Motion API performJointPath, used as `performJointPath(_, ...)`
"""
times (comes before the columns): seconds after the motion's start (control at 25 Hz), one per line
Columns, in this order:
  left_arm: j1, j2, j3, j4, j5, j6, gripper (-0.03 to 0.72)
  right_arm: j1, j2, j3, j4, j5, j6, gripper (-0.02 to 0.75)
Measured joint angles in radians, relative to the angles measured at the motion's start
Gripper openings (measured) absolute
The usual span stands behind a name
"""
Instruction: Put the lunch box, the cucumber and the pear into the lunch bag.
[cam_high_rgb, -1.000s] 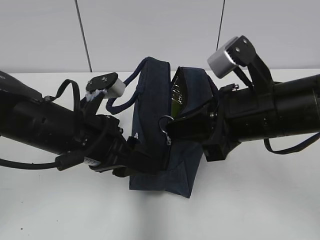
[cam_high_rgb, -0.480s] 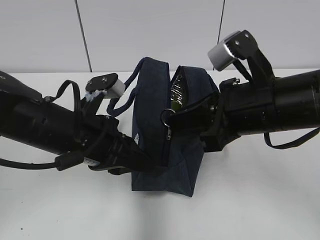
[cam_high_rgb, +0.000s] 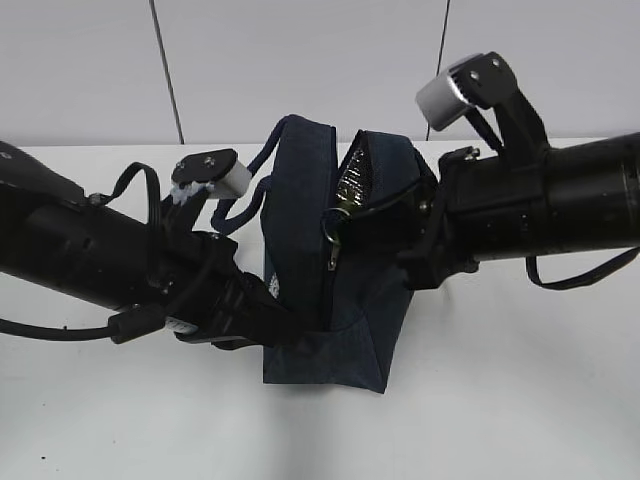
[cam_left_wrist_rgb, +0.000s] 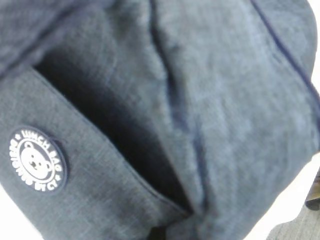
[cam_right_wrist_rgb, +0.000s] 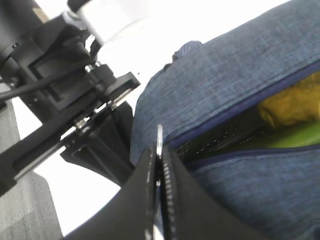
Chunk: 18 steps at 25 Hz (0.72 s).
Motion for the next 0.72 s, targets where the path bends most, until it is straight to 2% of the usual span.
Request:
performJointPath(0.6, 0.000, 0.000, -0.005, 0.022, 0.001, 0.000, -0.010, 0.000, 0.000, -0.104, 0.000, -0.114, 0.000, 0.006)
performJointPath(0.72, 0.000, 0.000, -0.005, 0.026, 0.002, 0.000, -0.010, 0.000, 0.000, -0.112, 0.033, -0.166, -0.025, 0.006)
